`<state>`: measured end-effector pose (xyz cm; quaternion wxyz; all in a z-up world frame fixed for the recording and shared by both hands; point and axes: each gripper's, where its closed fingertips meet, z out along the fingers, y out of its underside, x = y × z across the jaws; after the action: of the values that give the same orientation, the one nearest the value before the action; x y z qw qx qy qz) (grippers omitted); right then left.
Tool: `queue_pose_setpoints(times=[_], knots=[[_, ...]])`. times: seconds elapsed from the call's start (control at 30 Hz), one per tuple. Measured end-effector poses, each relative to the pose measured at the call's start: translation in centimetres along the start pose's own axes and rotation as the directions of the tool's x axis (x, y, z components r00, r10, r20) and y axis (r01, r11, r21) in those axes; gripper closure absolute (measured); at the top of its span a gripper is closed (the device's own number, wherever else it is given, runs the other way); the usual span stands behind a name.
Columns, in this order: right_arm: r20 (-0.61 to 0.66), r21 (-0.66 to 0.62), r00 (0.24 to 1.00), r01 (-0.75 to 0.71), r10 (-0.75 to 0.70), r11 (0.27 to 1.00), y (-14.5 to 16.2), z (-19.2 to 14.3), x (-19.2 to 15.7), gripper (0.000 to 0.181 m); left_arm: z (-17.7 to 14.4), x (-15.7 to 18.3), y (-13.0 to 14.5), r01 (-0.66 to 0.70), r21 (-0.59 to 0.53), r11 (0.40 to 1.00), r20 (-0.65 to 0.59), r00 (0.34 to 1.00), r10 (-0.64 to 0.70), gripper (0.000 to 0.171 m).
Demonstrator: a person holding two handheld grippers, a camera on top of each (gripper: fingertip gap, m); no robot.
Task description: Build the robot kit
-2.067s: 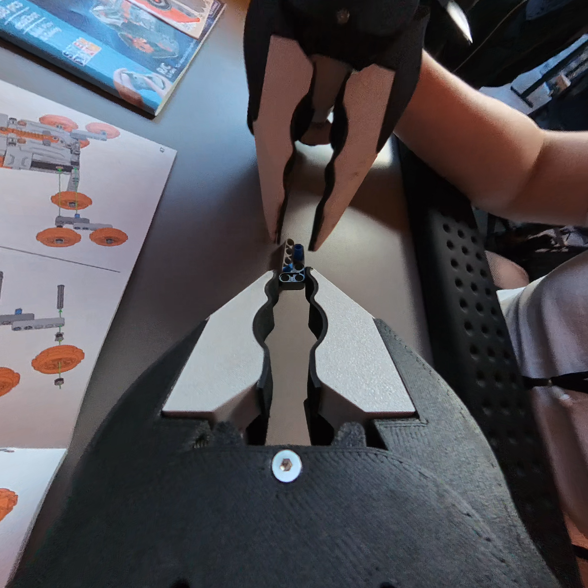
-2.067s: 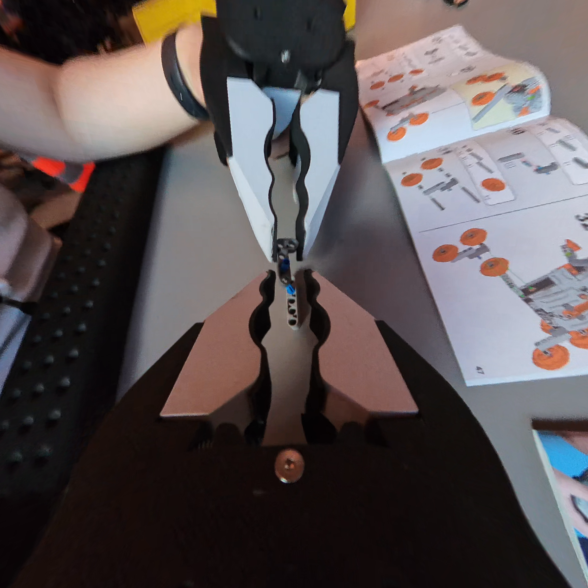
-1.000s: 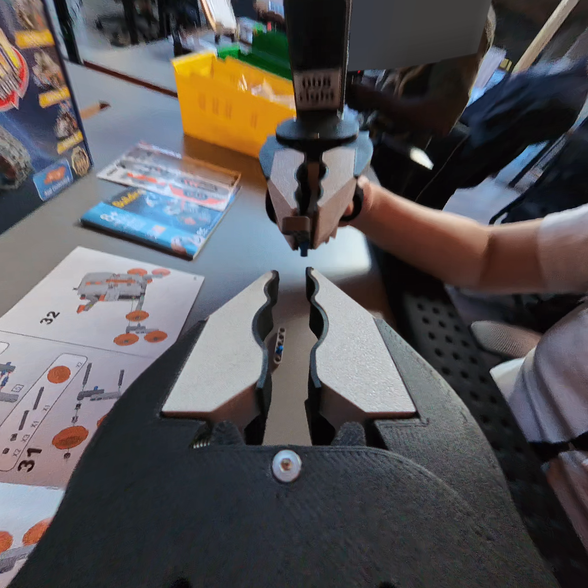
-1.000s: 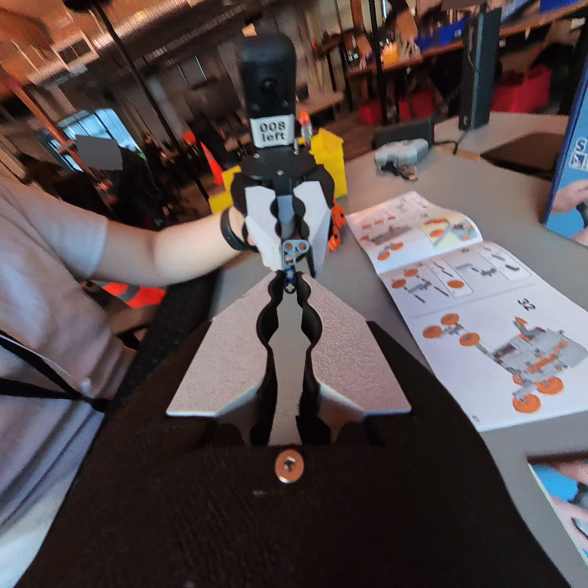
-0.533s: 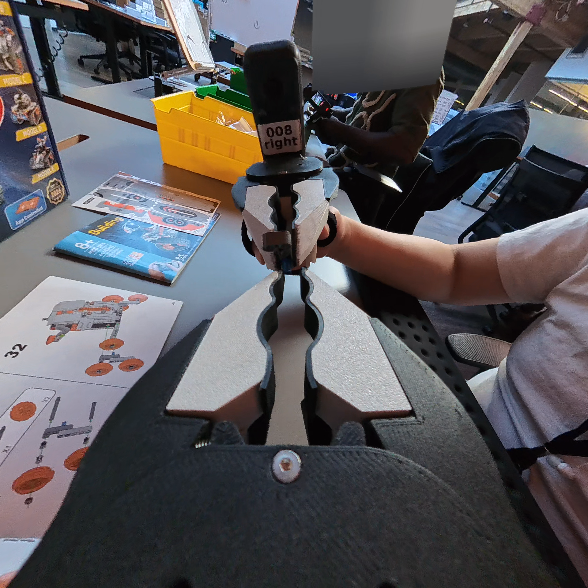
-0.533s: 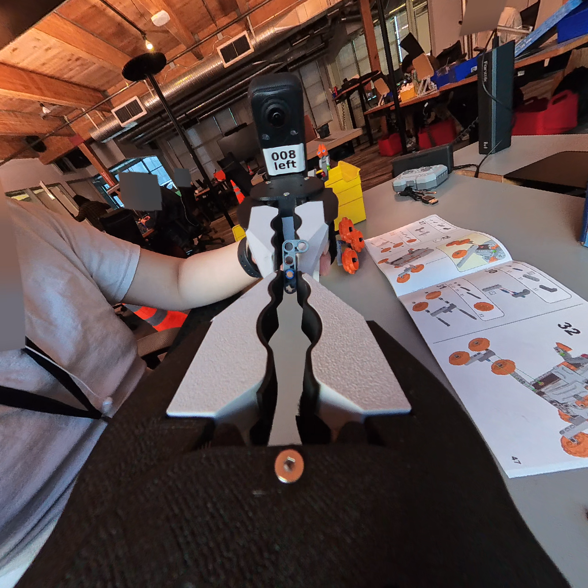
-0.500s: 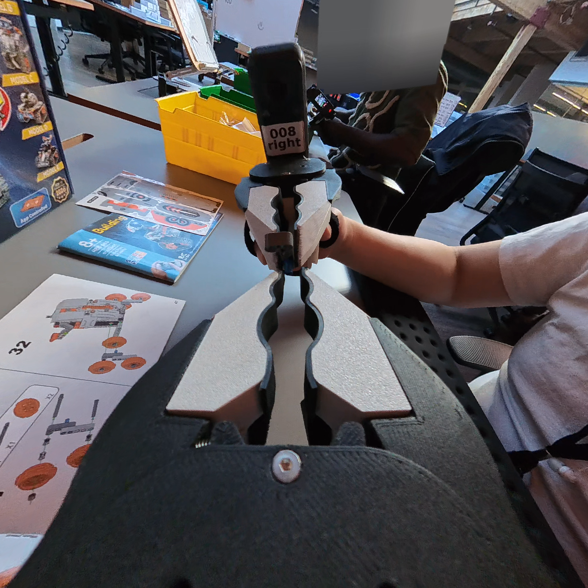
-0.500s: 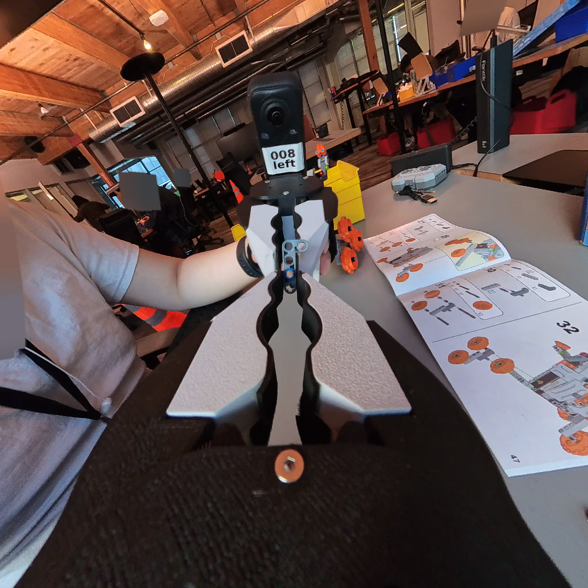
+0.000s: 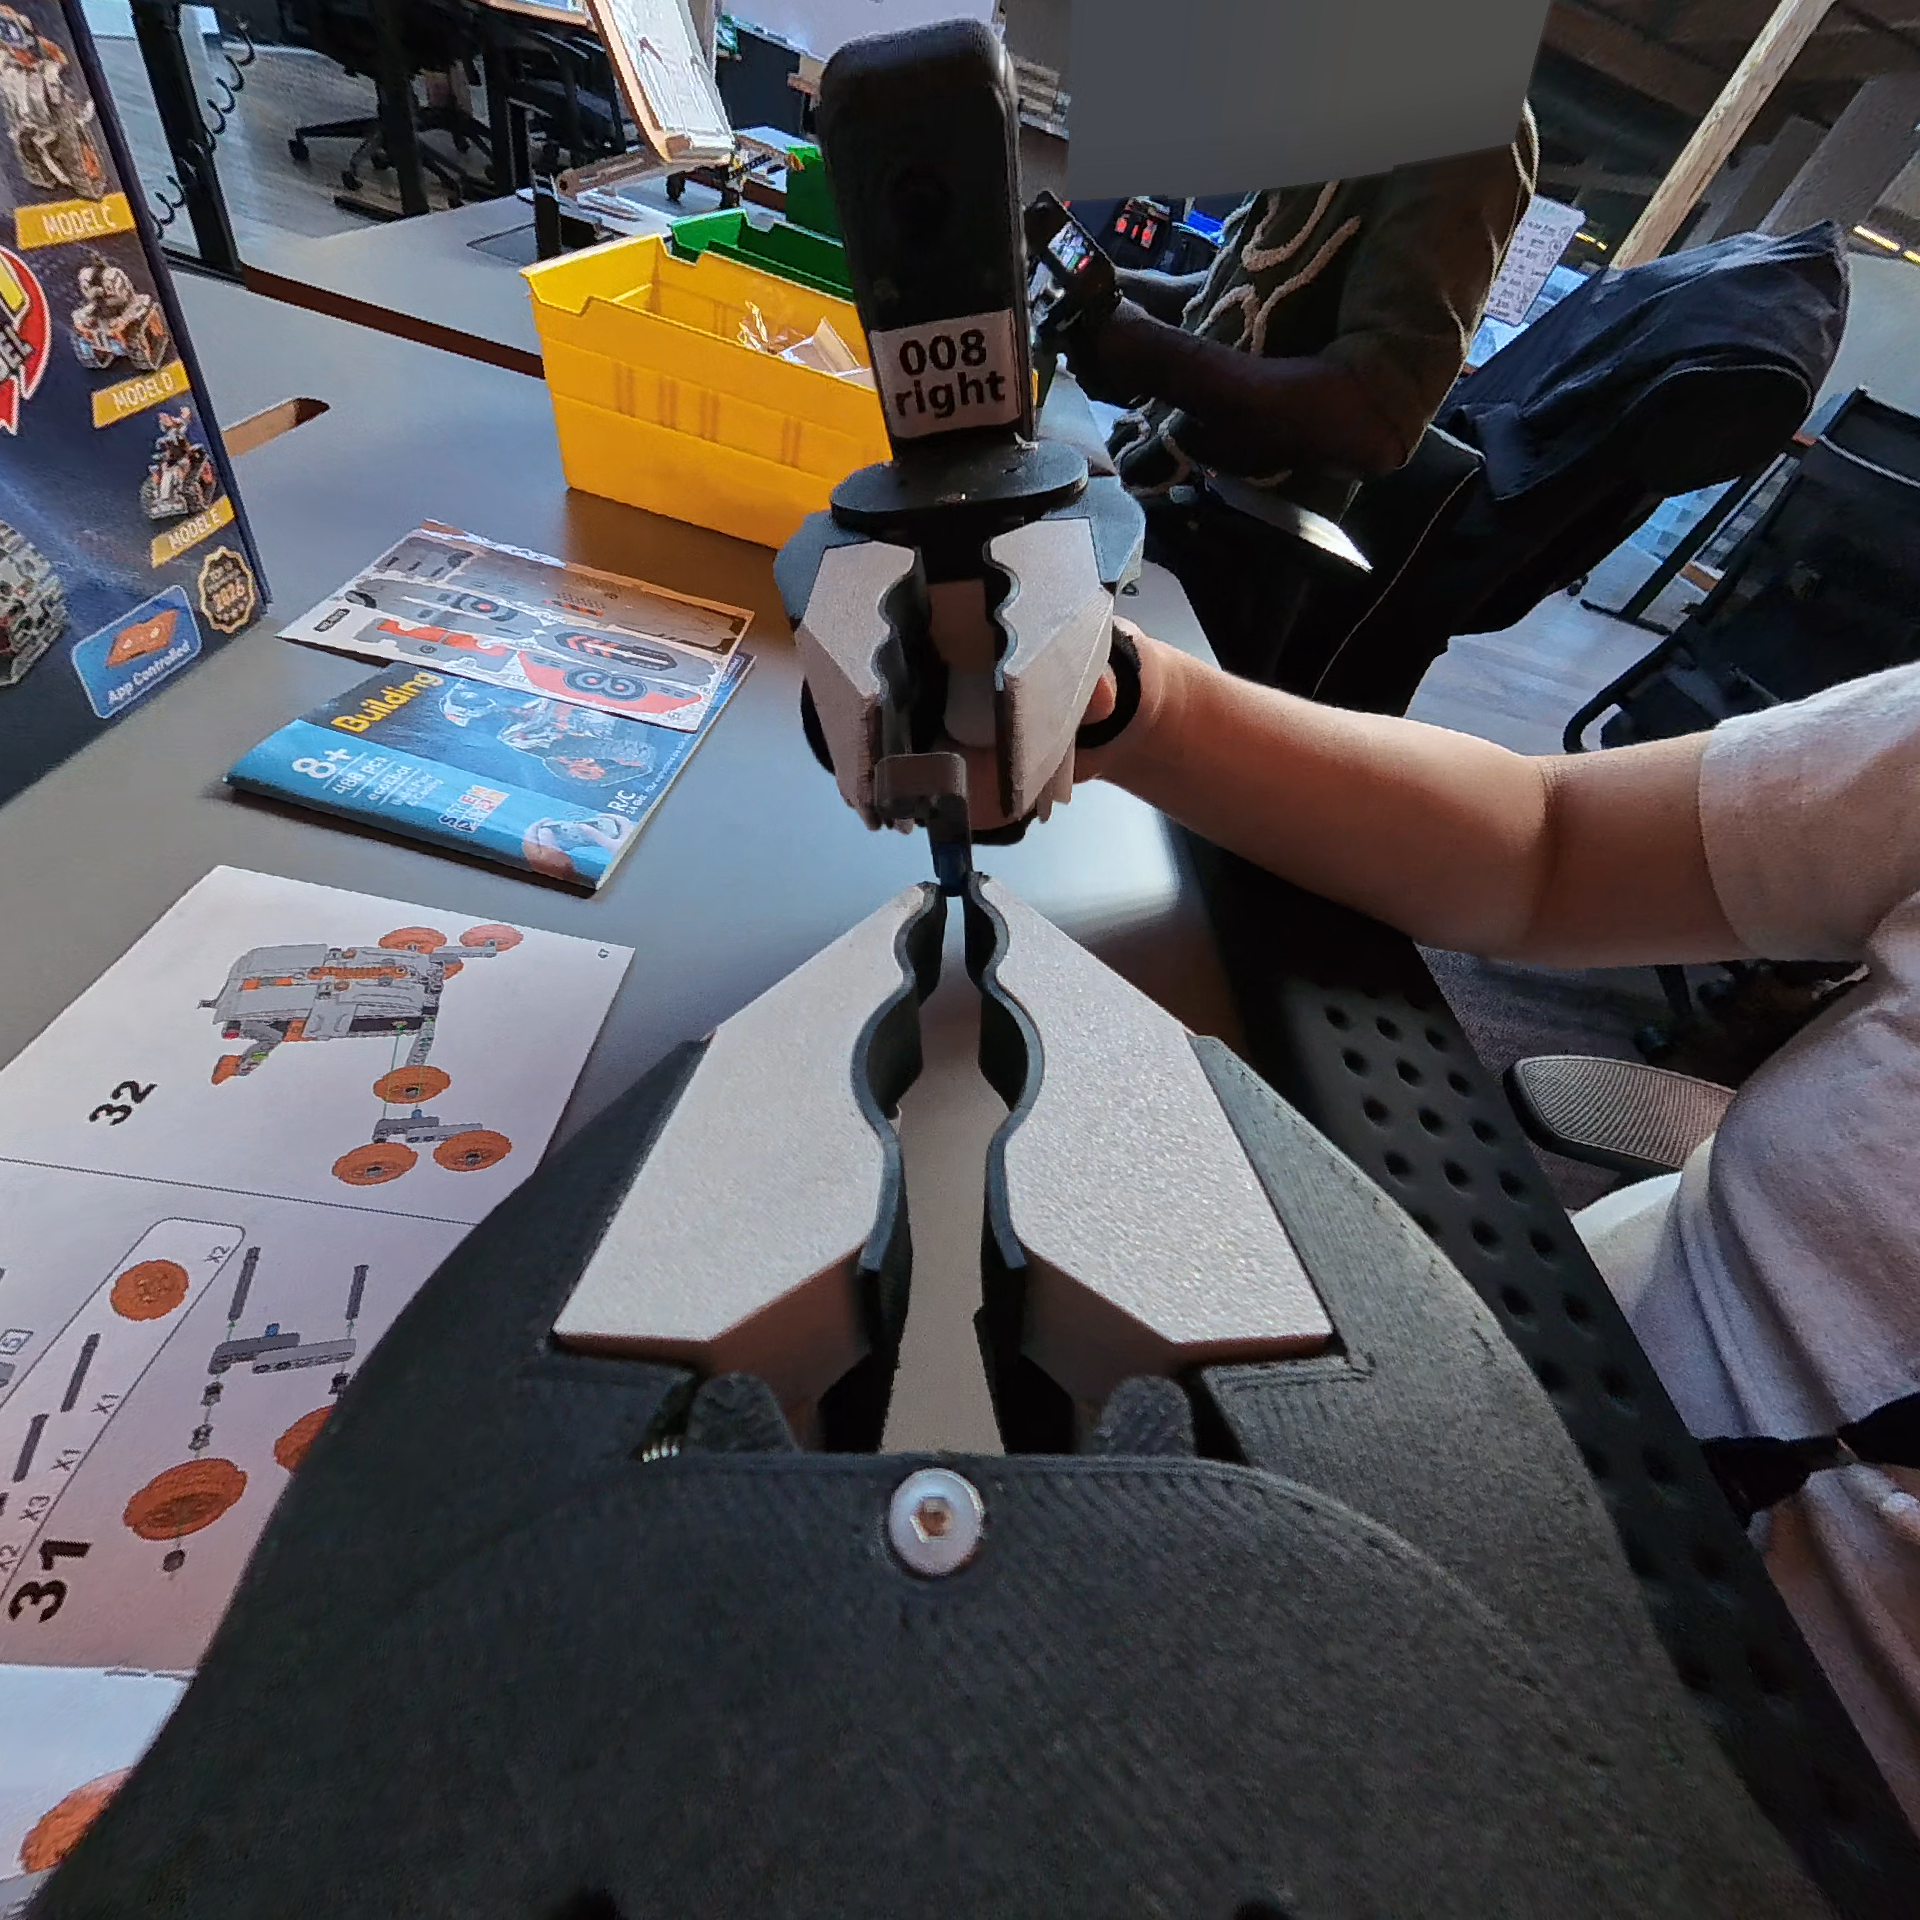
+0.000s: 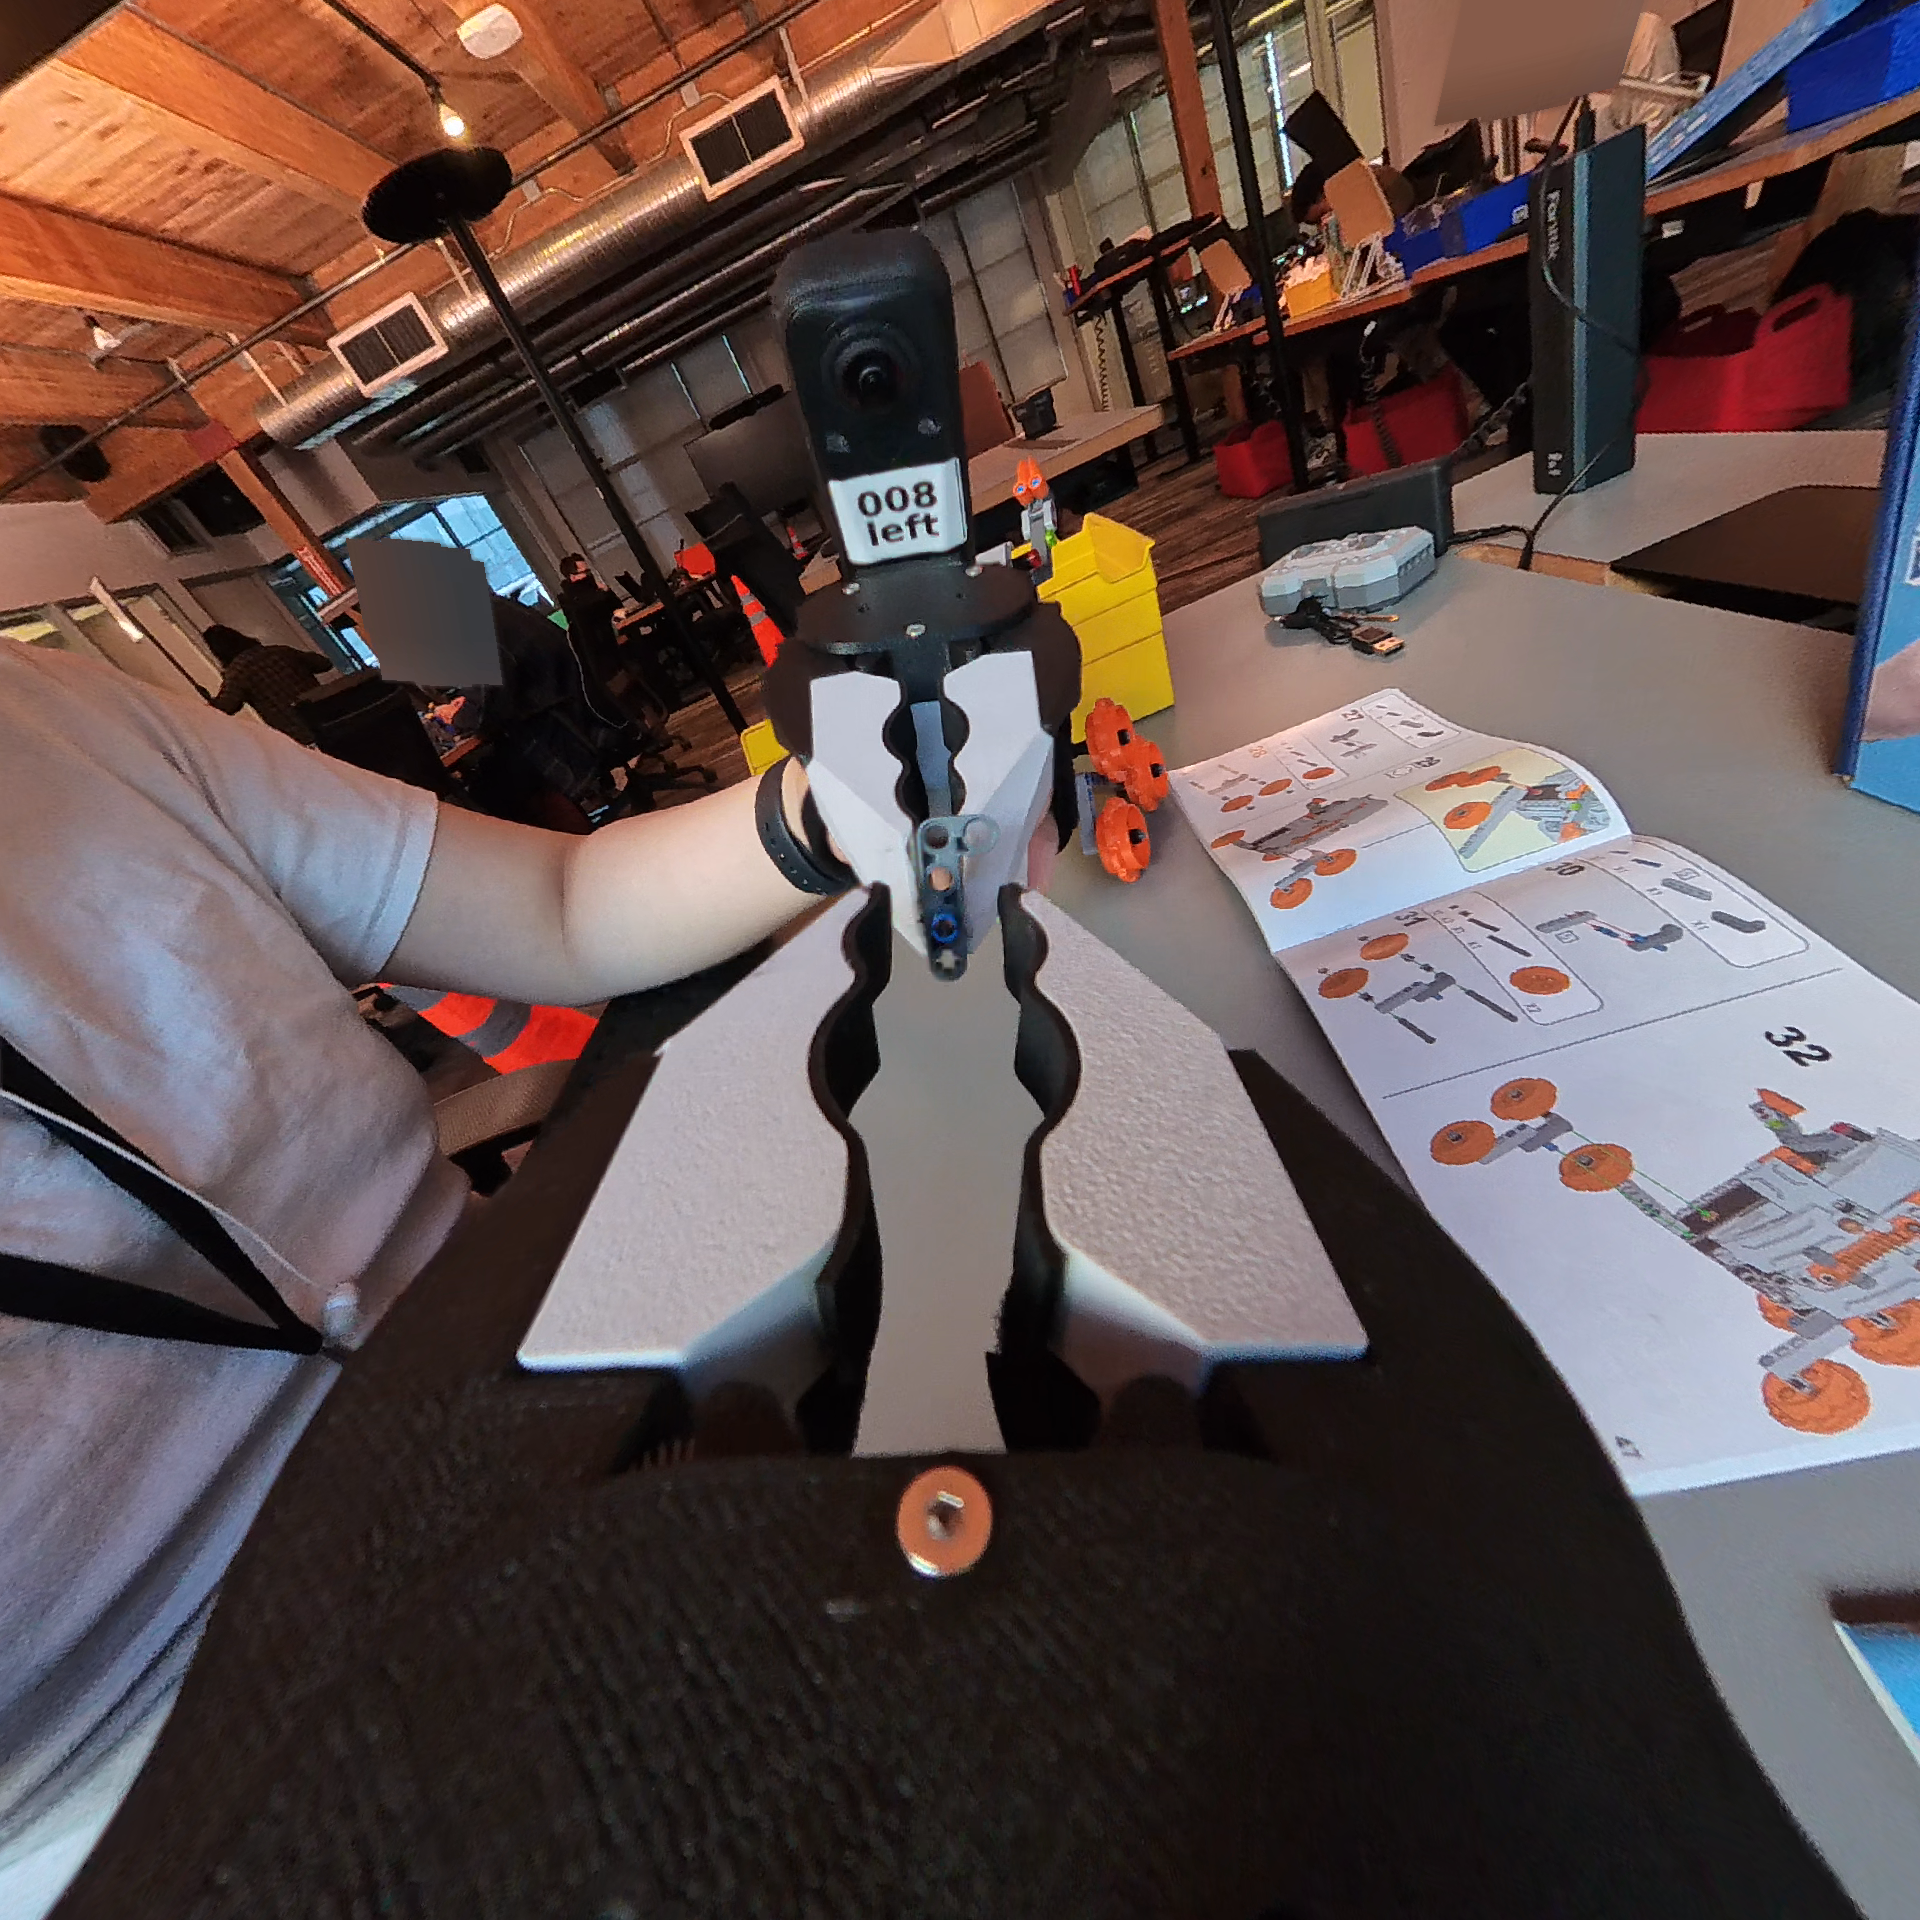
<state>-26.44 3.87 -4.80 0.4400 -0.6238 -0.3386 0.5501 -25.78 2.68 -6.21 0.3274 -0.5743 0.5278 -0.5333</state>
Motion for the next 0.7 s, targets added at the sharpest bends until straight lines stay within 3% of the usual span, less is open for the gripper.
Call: queue_pose_setpoints(times=[0.17, 0.57, 0.63, 0.67, 0.7], knots=[[-0.005, -0.062, 0.999, 0.037, -0.038, 0.997, 0.8, 0.1, -0.2, 0.175, 0.1, 0.2, 0.4, -0.005, -0.031, 1.000, -0.006, 1.000, 0.005, 0.170], [-0.039, -0.151, 0.996, 0.071, -0.078, 0.986, 1.8, -0.2, 0.0, 0.175, 0.4, 0.1, 1.1, -0.020, -0.071, 0.997, 0.002, 1.000, 0.020, 0.170], [-0.070, -0.194, 0.992, 0.089, -0.104, 0.977, 2.4, -0.3, 0.5, 0.175, 0.5, -0.4, 2.5, -0.049, -0.162, 0.986, 0.043, 0.997, 0.057, 0.167], [-0.090, -0.220, 0.991, 0.080, -0.102, 0.972, 2.9, -0.6, 0.9, 0.175, 0.5, -0.7, 3.9, -0.064, -0.250, 0.966, 0.063, 0.995, 0.082, 0.151], [-0.109, -0.249, 0.989, 0.067, -0.097, 0.966, 3.4, -0.9, 1.4, 0.175, 0.4, -1.0, 5.4, -0.081, -0.333, 0.939, 0.081, 0.990, 0.114, 0.149]])
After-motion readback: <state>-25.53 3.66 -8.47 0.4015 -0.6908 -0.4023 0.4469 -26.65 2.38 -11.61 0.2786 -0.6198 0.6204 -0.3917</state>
